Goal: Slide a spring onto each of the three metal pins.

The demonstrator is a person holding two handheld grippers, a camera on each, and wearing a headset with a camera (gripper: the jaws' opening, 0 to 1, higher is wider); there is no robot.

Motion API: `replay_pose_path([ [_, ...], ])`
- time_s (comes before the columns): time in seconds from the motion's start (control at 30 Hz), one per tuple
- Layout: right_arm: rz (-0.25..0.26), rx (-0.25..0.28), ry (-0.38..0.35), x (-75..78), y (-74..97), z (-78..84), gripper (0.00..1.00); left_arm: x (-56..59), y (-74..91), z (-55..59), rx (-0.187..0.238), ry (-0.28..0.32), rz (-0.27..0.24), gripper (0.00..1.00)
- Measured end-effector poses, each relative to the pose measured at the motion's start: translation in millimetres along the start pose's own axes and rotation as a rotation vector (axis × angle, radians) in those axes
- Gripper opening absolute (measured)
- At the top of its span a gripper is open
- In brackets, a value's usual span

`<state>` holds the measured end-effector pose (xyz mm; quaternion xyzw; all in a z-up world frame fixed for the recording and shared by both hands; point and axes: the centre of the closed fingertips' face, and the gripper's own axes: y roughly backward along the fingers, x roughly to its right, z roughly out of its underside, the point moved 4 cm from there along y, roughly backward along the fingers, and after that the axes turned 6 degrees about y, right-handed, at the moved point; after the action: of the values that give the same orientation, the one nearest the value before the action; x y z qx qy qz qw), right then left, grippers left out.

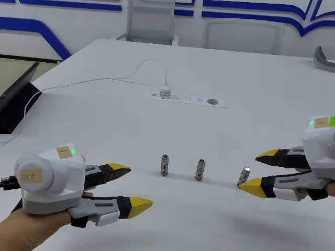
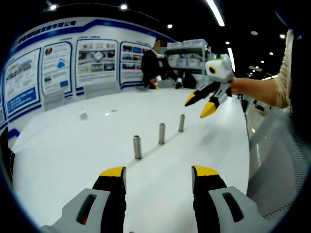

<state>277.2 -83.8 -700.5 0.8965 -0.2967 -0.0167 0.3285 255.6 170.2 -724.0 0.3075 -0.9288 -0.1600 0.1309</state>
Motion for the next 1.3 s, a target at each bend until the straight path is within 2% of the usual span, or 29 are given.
replay_pose_path([
  [0.3, 0.049, 0.051, -0.075, -6.4, 4.1, 23.6, 0.54, 0.5, -5.5, 3.2, -0.01, 0.008, 0.017, 0.56],
  [0.4, 0.067, 0.083, -0.099, -7.3, 6.5, 23.6, 0.55, 1.2, -6.4, 2.9, -0.011, 0.007, 0.02, 0.56],
  [0.77, 0.107, 0.107, -0.115, -8.7, 7.4, 24.2, 0.57, 3.1, -7.1, 8.1, -0.019, 0.016, 0.031, 0.57],
  [1.3, 0.118, 0.13, -0.131, -8.4, 6.7, 25.1, 0.58, 0.7, -8.1, 9.4, -0.015, 0.021, 0.032, 0.57],
])
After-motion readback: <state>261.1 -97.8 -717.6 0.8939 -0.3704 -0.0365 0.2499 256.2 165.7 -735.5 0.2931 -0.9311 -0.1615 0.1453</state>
